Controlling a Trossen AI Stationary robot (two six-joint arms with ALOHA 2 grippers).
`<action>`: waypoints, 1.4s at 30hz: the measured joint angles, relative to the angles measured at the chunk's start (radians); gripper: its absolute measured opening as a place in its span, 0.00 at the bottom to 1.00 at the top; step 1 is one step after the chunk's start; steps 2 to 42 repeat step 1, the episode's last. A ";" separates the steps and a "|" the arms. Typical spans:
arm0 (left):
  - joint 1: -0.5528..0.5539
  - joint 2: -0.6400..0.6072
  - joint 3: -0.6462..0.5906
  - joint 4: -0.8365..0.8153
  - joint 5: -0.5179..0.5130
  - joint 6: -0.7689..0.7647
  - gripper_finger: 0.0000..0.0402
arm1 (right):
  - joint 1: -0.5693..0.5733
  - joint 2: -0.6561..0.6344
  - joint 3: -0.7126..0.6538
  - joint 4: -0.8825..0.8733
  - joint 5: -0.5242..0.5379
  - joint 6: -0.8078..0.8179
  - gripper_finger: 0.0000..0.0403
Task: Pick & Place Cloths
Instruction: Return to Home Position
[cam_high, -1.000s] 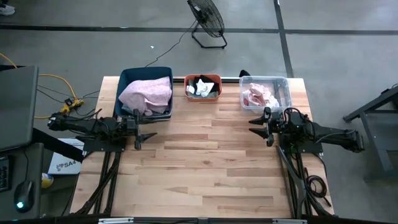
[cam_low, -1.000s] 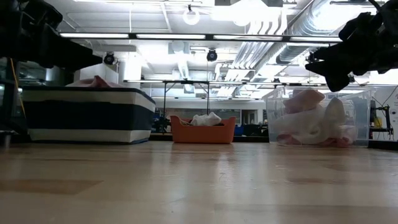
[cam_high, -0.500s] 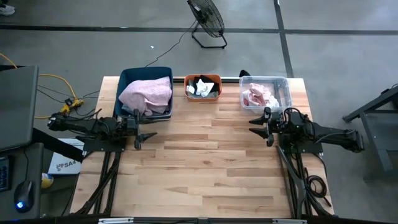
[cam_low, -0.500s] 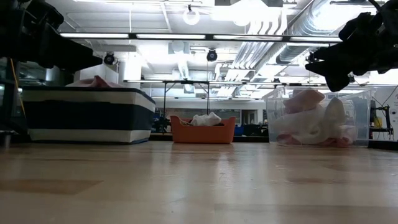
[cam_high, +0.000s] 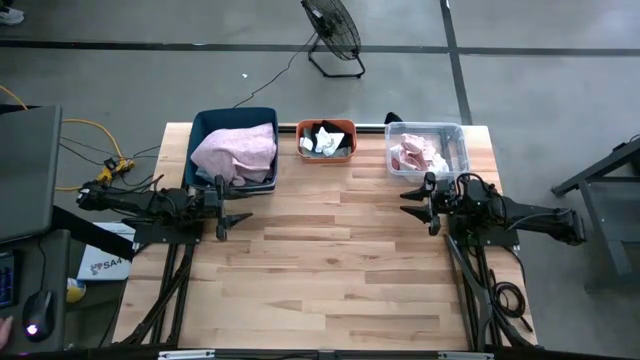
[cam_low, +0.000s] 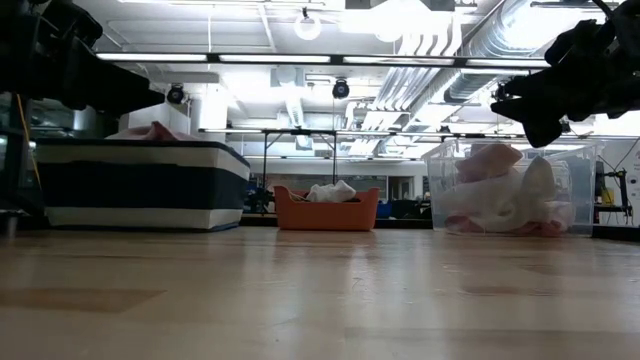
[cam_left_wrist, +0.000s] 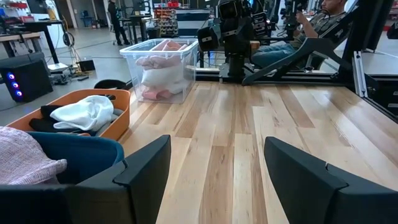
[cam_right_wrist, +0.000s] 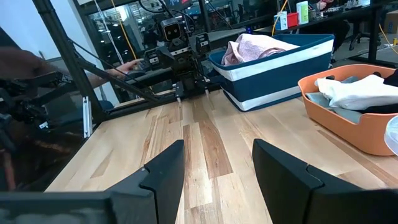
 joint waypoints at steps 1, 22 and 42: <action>0.000 0.000 0.000 0.000 0.000 0.000 0.63 | 0.000 0.000 0.000 0.000 0.000 0.000 0.45; 0.000 0.000 0.000 0.000 0.000 0.000 0.63 | 0.000 0.000 0.000 0.000 0.000 0.000 0.45; 0.000 0.000 0.000 0.000 0.000 0.000 0.63 | 0.000 0.000 0.000 0.000 0.000 0.000 0.45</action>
